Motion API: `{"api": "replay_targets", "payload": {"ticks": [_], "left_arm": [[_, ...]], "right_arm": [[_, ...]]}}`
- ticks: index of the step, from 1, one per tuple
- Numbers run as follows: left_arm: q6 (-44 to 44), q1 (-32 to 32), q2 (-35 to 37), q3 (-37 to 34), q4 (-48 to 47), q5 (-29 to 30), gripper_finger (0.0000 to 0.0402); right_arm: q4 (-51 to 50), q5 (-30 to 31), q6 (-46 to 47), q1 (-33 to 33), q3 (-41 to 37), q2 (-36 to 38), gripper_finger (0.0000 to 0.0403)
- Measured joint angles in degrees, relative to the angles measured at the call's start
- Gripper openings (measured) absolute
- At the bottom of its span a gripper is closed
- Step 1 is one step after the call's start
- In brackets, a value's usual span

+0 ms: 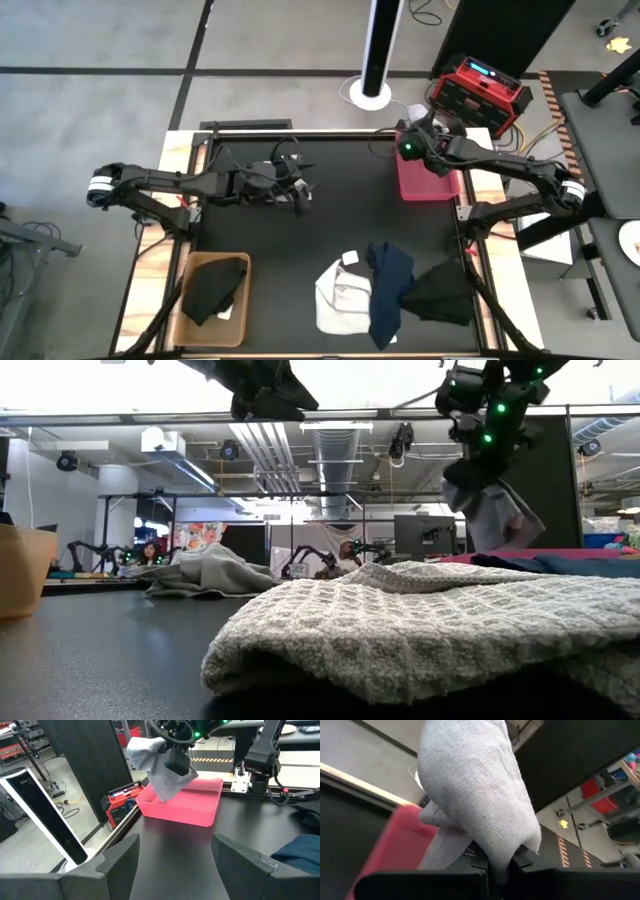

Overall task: Sort towels by color in basket
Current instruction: Put the right gray microfiber towel into the pink bin

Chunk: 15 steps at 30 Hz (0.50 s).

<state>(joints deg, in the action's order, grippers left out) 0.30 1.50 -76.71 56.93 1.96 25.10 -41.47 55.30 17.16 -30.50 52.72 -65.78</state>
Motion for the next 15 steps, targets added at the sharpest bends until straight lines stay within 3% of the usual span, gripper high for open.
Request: {"api": "replay_targets", "payload": {"ticks": [15], "left_arm": [[-1.07,0.00,-0.02,0.00,0.32,0.05,0.0232]], "right_arm": [[7.81,-0.46,0.37,-1.42,-11.35,0.46,0.0012]]}}
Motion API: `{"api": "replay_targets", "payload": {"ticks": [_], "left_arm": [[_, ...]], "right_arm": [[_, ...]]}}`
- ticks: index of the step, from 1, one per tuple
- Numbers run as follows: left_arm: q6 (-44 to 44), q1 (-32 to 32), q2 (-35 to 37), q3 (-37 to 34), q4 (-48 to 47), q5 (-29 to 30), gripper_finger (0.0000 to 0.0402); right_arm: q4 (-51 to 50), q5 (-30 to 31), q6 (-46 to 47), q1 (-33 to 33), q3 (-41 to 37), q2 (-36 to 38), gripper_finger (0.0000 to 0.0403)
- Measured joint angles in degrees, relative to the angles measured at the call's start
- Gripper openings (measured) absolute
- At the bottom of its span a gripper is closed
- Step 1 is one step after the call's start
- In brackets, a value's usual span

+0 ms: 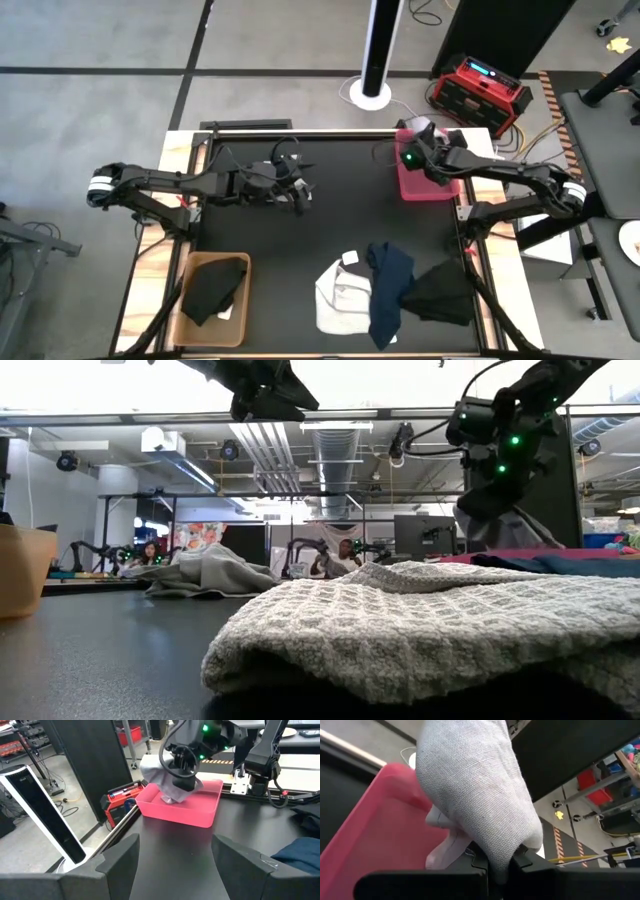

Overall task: Sort towels by color in basket
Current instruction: Put the right gray microfiber towel into the pink bin

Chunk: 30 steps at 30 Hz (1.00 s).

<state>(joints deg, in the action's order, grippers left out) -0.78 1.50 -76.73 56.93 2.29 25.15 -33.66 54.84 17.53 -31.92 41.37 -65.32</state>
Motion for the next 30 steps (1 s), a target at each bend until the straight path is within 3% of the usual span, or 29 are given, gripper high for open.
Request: {"api": "replay_targets", "payload": {"ticks": [10,23,30], "left_arm": [[0.00,0.00,0.00,0.00,-0.31,-0.02,0.0232],[-0.31,0.00,-0.02,0.00,-1.18,-0.05,0.0232],[-0.34,0.00,-0.02,0.00,-2.39,-0.08,0.0232]], "right_arm": [[-1.14,-5.61,2.75,-0.07,-1.40,-0.02,0.0024],[-5.79,-13.18,9.11,0.02,0.42,0.29,0.0183],[-9.03,-18.34,9.69,0.02,4.50,0.39,0.0238]]}}
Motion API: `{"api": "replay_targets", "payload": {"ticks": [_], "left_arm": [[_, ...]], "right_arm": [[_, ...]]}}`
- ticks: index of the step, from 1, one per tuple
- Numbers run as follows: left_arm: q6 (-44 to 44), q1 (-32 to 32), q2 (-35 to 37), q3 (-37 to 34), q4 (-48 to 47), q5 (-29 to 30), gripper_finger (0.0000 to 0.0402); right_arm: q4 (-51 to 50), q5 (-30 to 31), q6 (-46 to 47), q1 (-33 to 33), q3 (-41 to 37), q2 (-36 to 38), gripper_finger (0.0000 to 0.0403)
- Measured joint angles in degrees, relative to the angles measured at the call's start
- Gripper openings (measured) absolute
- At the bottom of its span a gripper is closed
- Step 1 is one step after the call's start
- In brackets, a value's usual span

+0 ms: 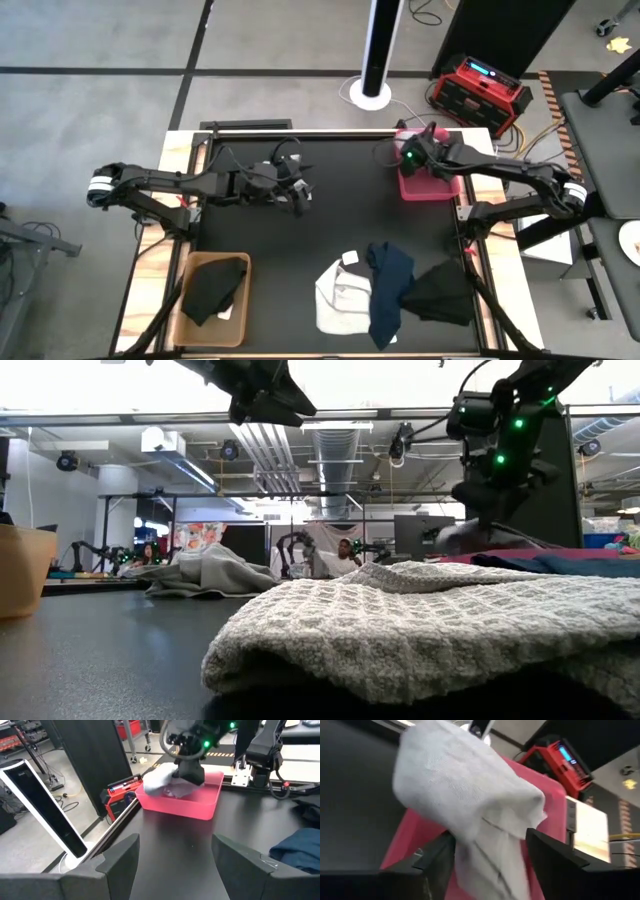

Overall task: Sort towels by color in basket
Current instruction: Put the right gray microfiber towel into the pink bin

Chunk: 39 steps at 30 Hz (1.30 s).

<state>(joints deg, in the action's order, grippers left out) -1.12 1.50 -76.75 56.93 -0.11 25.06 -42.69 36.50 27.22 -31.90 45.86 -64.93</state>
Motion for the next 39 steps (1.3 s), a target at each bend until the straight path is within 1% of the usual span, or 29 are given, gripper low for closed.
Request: {"api": "replay_targets", "payload": {"ticks": [3,6,9,11,12,14,16,19,20,26,33,39], "left_arm": [[-0.10,0.00,0.00,0.00,-0.21,0.00,0.0232],[-0.51,0.00,0.00,-0.02,-0.17,-0.01,0.0232],[-0.92,-0.01,0.00,-0.02,0.07,-0.02,0.0232],[-0.92,0.00,0.00,-0.02,0.07,-0.01,0.0232],[-0.92,0.00,0.00,-0.02,0.07,-0.01,0.0232],[-0.92,0.00,0.00,-0.02,0.10,-0.01,0.0232],[-0.92,-0.01,0.00,-0.02,0.05,-0.01,0.0232],[-0.92,-0.02,0.00,-0.02,0.07,-0.01,0.0232],[-0.92,0.00,0.00,-0.04,0.05,-0.01,0.0232],[-0.92,-0.02,0.00,-0.07,0.03,-0.01,0.0232],[-0.92,0.00,0.00,-0.07,0.03,-0.01,0.0232],[-0.92,-0.02,0.00,-0.07,-0.01,-0.01,0.0232]], "right_arm": [[-1.77,-3.09,0.58,0.02,1.94,0.00,0.0254],[-1.22,-3.44,0.81,0.72,3.28,0.00,0.0265],[5.54,-2.35,-1.46,1.29,3.16,0.02,0.0265],[11.60,-2.27,-4.51,1.28,2.32,-0.11,0.0251],[13.52,-2.29,-5.69,1.18,1.97,-0.33,0.0237],[15.01,-2.26,-7.18,0.48,1.61,-0.89,0.0199],[15.13,-2.04,-7.62,-0.58,1.32,-1.31,0.0144],[15.51,-1.90,-8.73,-1.98,-0.27,-1.91,0.0046],[16.42,-1.88,-9.39,-2.13,-1.22,-2.09,0.0029],[21.43,-2.01,-8.89,-2.38,-6.37,-3.12,0.0010],[21.82,-2.24,-6.75,-2.38,-9.03,-3.23,0.0009],[24.95,-2.48,-6.66,-2.86,-11.57,-3.23,0.0009]]}}
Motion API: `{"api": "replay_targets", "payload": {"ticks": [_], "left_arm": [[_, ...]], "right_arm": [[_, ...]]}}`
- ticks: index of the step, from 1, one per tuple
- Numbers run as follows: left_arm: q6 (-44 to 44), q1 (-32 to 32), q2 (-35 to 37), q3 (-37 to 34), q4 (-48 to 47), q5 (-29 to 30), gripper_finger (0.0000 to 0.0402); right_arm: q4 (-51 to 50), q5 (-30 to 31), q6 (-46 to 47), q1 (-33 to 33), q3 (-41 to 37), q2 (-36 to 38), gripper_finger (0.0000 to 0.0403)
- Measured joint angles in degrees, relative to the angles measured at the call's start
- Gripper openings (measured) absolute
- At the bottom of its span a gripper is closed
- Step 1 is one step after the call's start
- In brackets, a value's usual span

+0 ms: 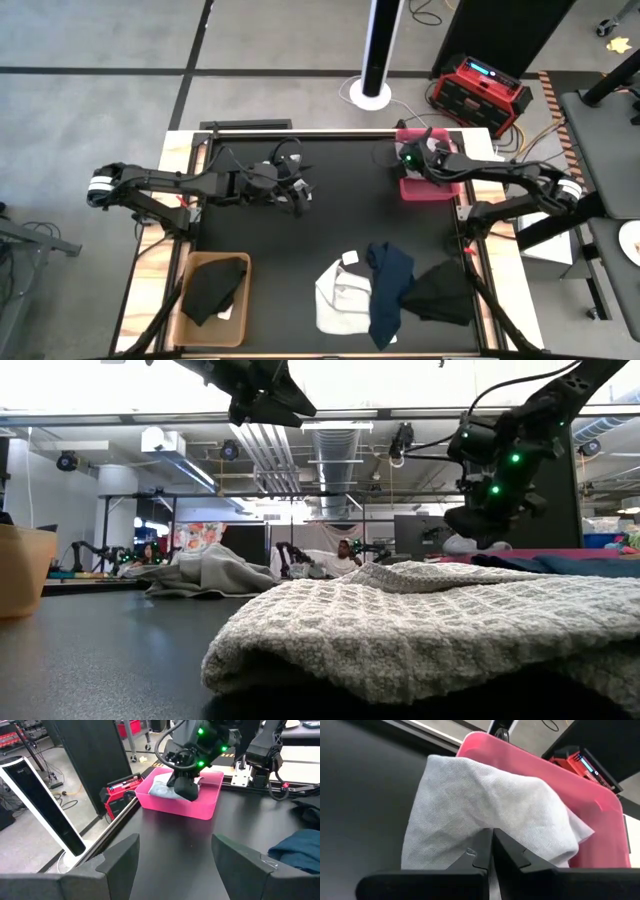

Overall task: Sort towels by color in basket
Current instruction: Put the right gray microfiber towel into the pink bin

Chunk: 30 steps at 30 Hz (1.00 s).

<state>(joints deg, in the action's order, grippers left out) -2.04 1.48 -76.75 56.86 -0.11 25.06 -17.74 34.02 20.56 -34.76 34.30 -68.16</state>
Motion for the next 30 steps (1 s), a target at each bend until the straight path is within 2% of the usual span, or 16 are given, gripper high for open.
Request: {"api": "replay_targets", "payload": {"ticks": [11,18,24,30], "left_arm": [[0.00,0.00,0.00,0.00,-0.01,0.00,0.0232],[0.00,0.01,0.00,0.00,-0.01,0.00,0.0232],[0.00,0.00,0.00,0.00,-0.01,0.00,0.0232],[0.00,0.00,0.00,0.00,-0.01,-0.02,0.0232]], "right_arm": [[3.87,-2.35,2.04,-0.81,-4.96,-0.22,0.0009],[4.48,-6.12,2.43,-1.93,-5.81,-0.01,0.0008],[0.27,-7.45,2.32,-1.77,0.03,3.46,0.0008],[-0.44,-4.39,-2.22,-4.80,5.64,3.80,0.0008]]}}
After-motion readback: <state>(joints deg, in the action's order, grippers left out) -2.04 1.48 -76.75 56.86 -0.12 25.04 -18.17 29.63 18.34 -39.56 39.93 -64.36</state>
